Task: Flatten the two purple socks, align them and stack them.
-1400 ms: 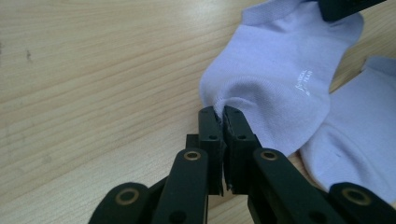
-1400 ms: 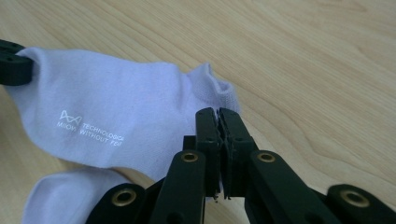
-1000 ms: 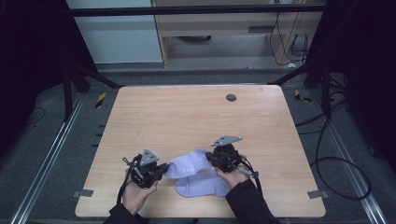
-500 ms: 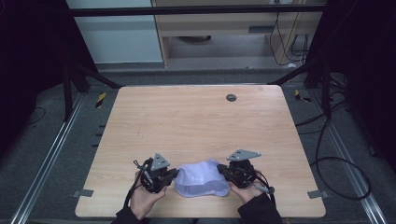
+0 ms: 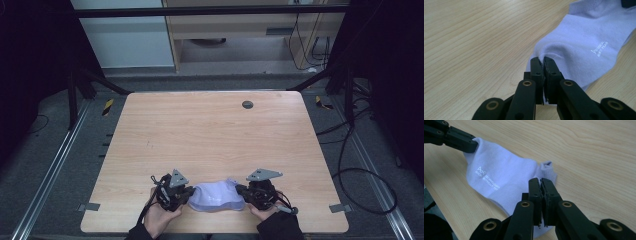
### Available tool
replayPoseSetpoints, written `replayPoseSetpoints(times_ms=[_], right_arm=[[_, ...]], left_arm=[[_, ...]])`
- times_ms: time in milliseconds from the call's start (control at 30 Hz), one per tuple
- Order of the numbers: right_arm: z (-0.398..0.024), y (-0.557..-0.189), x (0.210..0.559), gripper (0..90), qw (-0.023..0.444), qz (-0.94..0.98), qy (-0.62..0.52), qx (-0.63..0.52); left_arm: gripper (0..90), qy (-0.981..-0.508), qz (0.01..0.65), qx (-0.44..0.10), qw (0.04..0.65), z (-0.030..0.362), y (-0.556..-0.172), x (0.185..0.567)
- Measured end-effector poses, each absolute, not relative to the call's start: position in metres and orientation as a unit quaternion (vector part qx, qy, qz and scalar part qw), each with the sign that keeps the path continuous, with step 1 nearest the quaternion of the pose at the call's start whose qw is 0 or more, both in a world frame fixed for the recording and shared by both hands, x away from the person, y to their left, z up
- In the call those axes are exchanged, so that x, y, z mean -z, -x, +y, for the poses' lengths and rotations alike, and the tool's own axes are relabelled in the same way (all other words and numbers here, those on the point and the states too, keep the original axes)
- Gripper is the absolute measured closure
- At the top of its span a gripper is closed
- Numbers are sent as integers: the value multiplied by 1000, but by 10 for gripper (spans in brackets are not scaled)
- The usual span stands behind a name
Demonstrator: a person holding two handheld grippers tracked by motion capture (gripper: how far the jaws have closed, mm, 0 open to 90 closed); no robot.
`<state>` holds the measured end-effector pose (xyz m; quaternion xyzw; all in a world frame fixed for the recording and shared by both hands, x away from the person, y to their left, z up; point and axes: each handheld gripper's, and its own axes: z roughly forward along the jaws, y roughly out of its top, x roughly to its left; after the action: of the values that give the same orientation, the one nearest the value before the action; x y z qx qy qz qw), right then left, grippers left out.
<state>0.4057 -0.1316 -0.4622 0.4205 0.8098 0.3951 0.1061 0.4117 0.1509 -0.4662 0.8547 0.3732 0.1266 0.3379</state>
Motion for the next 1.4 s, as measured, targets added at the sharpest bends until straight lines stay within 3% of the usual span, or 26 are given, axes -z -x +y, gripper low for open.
replayPoseSetpoints(times_ms=[767, 1133, 1233, 1400], right_arm=[[-132, -401, 480, 840, 87, 827, -425, -357], [-138, -399, 475, 725, 108, 818, -425, -372], [-140, -400, 472, 734, 121, 810, -419, -392], [-137, -406, 472, 821, 129, 802, -407, -418]], left_arm=[[851, -865, 371, -115, 317, 148, -415, 479], [685, -844, 377, -126, 359, 157, -411, 464], [683, -834, 378, -135, 379, 156, -411, 459], [761, -832, 365, -144, 392, 144, -411, 459]])
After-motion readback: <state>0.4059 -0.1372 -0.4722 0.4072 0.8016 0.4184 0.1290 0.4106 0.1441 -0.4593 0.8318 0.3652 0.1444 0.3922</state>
